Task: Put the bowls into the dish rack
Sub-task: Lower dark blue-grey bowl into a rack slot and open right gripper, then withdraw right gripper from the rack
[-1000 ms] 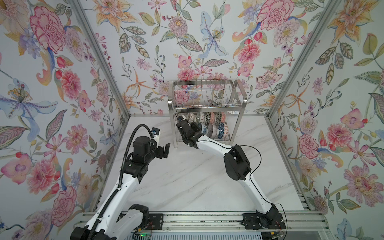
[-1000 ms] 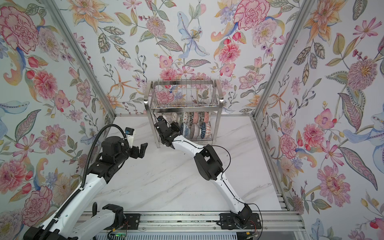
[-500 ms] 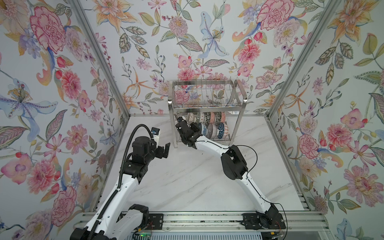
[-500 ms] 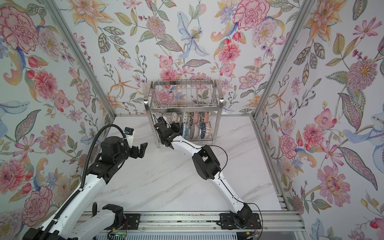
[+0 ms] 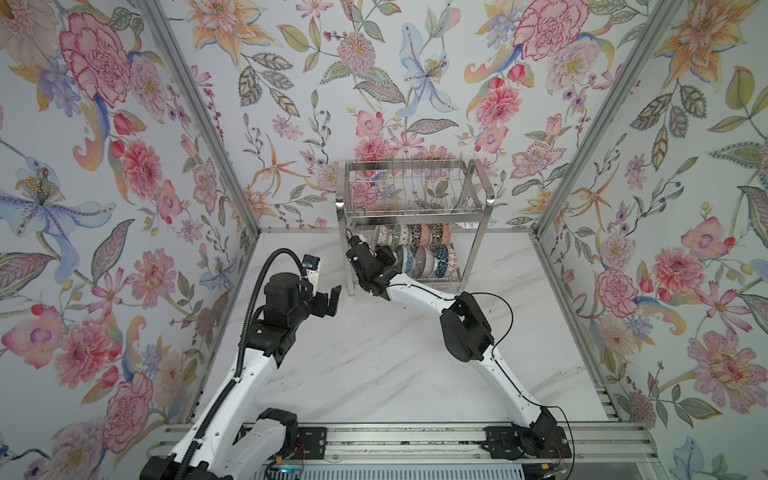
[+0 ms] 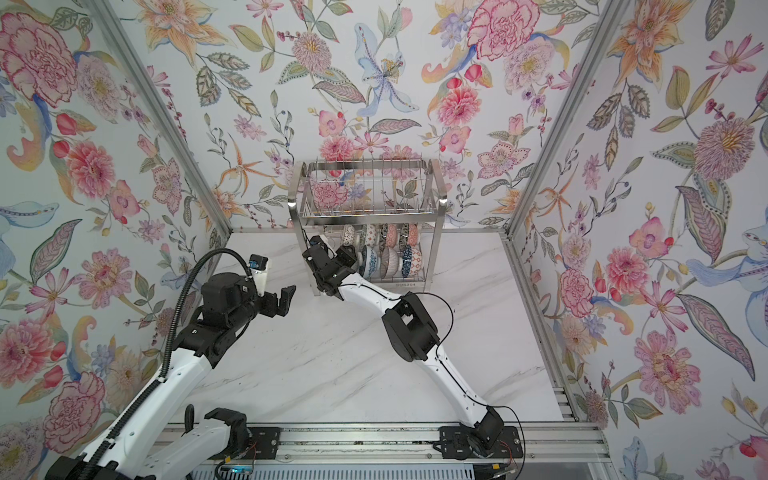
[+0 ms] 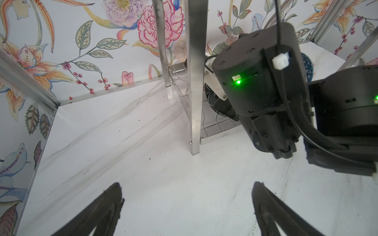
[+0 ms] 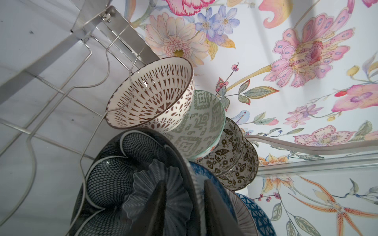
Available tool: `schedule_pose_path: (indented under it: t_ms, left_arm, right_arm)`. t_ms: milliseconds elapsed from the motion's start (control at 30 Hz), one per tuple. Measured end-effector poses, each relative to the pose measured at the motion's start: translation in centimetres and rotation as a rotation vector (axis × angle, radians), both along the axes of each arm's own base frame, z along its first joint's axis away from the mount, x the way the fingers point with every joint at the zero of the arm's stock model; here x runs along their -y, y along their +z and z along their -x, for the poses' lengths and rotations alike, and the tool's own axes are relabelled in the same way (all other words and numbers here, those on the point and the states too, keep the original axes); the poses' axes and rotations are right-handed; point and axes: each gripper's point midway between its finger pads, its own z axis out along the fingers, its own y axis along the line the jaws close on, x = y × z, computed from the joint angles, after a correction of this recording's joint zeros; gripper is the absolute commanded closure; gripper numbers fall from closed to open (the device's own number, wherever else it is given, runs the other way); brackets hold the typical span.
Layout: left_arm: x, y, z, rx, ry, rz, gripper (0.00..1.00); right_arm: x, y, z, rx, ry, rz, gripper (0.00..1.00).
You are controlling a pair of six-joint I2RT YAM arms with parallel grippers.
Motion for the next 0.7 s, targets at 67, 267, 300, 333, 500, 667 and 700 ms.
schedule_pose_path:
  t_ms: [67,267,300,333,500,667,700]
  left_arm:
    - [0.0,0.0,0.0,0.0,0.0,0.0,0.0]
    - [0.0,-0.1,0.1,0.0,-0.001,0.0,0.01]
    - [0.0,-0.1,0.1,0.0,-0.001,0.001,0.01]
    - [0.0,-0.1,0.1,0.001,-0.001,0.001,0.01]
    - [0.0,-0.1,0.2,0.0,-0.001,0.001,0.01]
    - [-0.1,-0.1,0.1,0.001,0.006,-0.003,0.0]
    - [-0.2,-0.1,0.1,0.003,0.008,-0.004,0.01]
  right_arm:
    - [-0.2,-0.2,0.3,-0.008,0.01,-0.008,0.62]
    - [-0.7,0.4,0.8,-0.027,0.048,-0.07,0.49]
    - [-0.8,0.7,0.9,-0.029,0.056,-0.084,0.41]
    - [-0.9,0.9,1.0,-0.033,0.066,-0.096,0.31]
    - [-1.4,2.3,2.4,-0.081,0.148,-0.179,0.01]
    - [-1.7,3.8,5.1,-0.136,0.274,-0.292,0.01]
    - [-1.6,4.2,5.6,-0.139,0.291,-0.308,0.01]
